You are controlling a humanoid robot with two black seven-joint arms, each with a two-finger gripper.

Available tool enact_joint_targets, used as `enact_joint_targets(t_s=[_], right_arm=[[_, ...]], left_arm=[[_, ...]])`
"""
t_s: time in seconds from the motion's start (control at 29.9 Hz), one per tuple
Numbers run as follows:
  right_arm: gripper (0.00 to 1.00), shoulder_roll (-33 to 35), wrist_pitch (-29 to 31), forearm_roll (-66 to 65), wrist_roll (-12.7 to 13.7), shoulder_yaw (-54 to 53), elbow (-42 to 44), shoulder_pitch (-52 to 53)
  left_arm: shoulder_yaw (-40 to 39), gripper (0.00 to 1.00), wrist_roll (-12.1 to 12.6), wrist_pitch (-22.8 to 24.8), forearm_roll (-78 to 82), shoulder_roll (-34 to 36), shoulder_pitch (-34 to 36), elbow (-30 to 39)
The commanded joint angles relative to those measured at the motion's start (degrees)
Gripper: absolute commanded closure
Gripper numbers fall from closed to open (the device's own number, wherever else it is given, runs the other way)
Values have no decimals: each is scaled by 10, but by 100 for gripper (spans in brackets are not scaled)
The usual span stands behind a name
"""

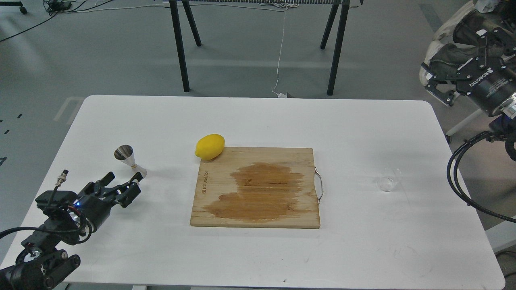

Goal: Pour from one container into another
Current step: 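Close the left gripper around the metal jigger, then lift the jigger with the left gripper and carry it over the cutting board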

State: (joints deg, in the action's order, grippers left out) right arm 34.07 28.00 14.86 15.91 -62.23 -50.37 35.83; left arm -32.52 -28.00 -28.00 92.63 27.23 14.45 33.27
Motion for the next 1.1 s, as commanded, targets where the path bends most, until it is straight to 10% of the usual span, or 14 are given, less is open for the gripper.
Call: enact_joint_targets(t_s=[0.0, 0.57, 1.07], right_arm=[[1, 1, 0, 0, 0, 0, 0, 0], [1, 5, 0, 1, 0, -1, 0, -1], [1, 5, 0, 1, 0, -1, 0, -4]], left_arm=[[4, 2, 0, 0, -1, -12, 15, -21], [26, 8, 0, 0, -6, -82, 81, -138], [28, 54, 0, 0, -6, -103, 96, -189]])
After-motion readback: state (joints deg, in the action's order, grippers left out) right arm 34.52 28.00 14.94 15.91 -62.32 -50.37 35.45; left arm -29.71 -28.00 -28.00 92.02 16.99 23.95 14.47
